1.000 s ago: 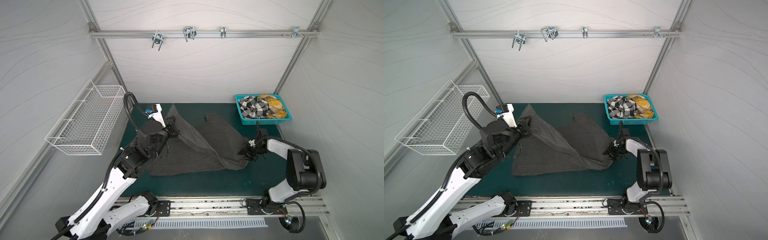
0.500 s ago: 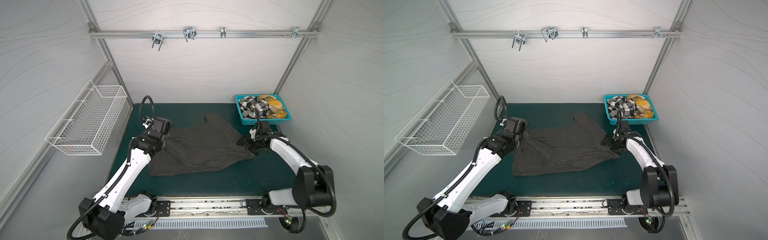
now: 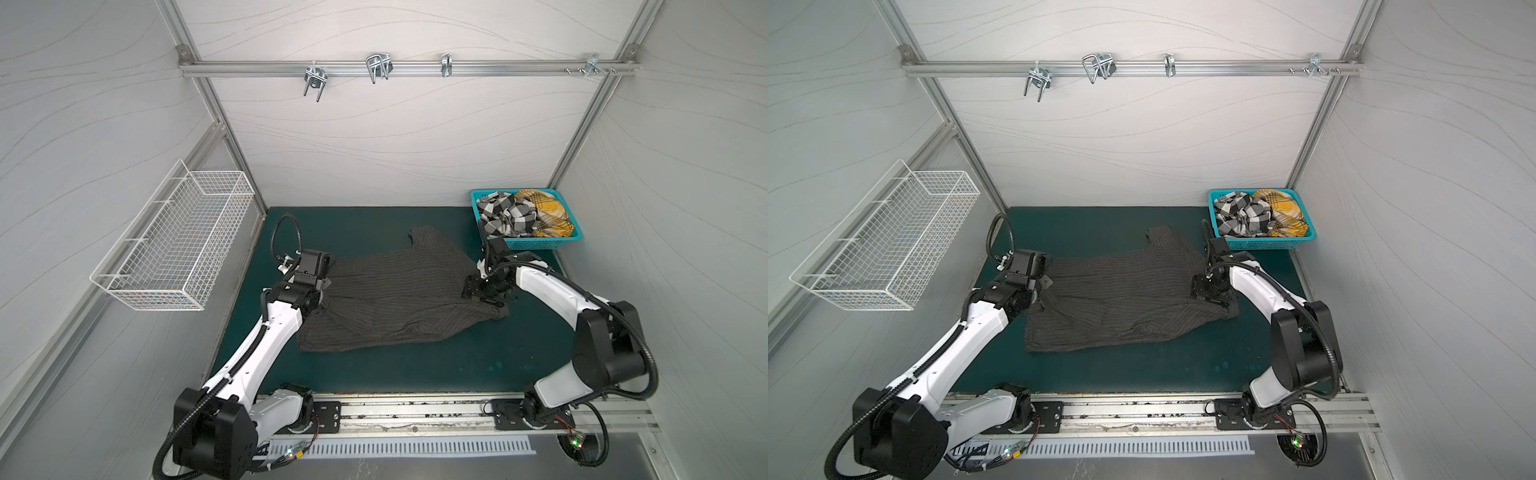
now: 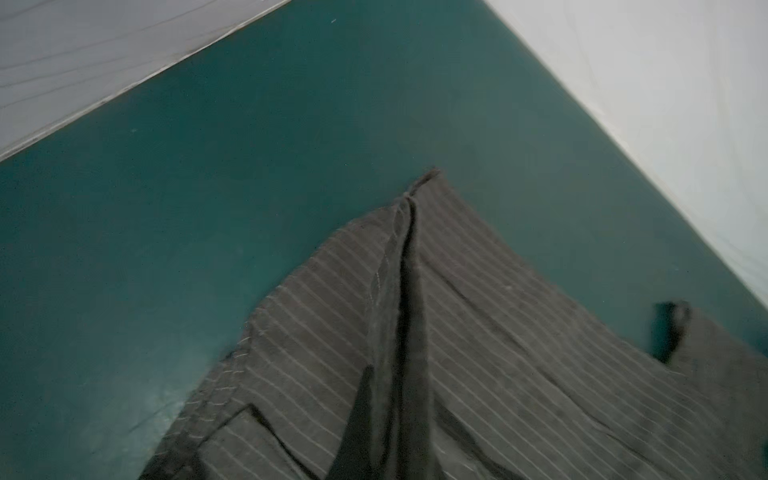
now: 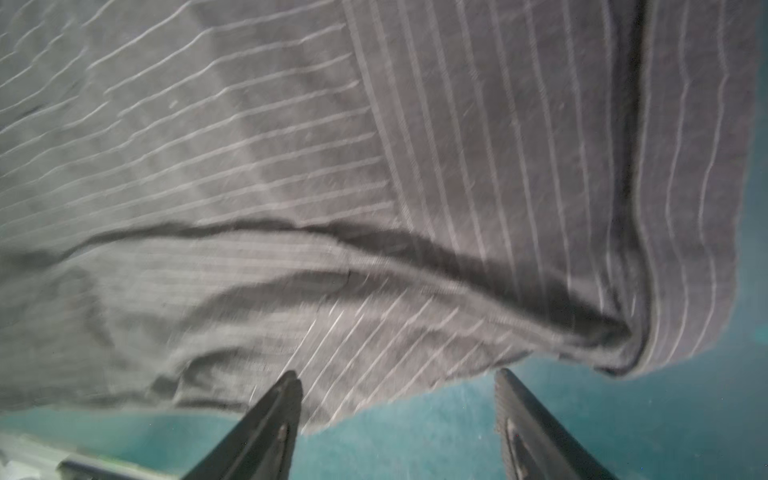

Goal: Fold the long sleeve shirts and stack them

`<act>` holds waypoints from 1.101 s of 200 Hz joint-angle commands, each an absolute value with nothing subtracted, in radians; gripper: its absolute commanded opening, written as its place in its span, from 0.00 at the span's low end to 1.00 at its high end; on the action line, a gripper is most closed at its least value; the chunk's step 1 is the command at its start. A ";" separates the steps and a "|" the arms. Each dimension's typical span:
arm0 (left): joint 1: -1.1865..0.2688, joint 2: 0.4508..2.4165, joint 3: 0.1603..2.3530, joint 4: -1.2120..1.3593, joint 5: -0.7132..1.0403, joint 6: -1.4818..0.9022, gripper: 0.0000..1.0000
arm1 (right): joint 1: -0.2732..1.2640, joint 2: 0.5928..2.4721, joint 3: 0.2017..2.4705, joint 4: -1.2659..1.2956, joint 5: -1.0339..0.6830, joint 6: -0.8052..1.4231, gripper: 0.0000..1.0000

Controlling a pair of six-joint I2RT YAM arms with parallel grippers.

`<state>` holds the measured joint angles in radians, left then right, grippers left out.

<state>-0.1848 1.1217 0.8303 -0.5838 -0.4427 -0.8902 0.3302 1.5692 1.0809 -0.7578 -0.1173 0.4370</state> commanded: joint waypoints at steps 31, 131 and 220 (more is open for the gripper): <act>-0.075 1.034 0.666 -0.542 -0.403 -0.891 0.00 | 0.318 1.698 1.092 -0.737 -0.094 0.446 0.67; -0.020 1.070 0.627 -0.568 -0.409 -0.932 0.00 | 0.516 1.790 1.270 -0.787 0.102 0.257 0.78; -0.016 1.068 0.636 -0.576 -0.395 -0.904 0.00 | 0.555 1.892 1.283 -0.819 0.130 0.290 0.39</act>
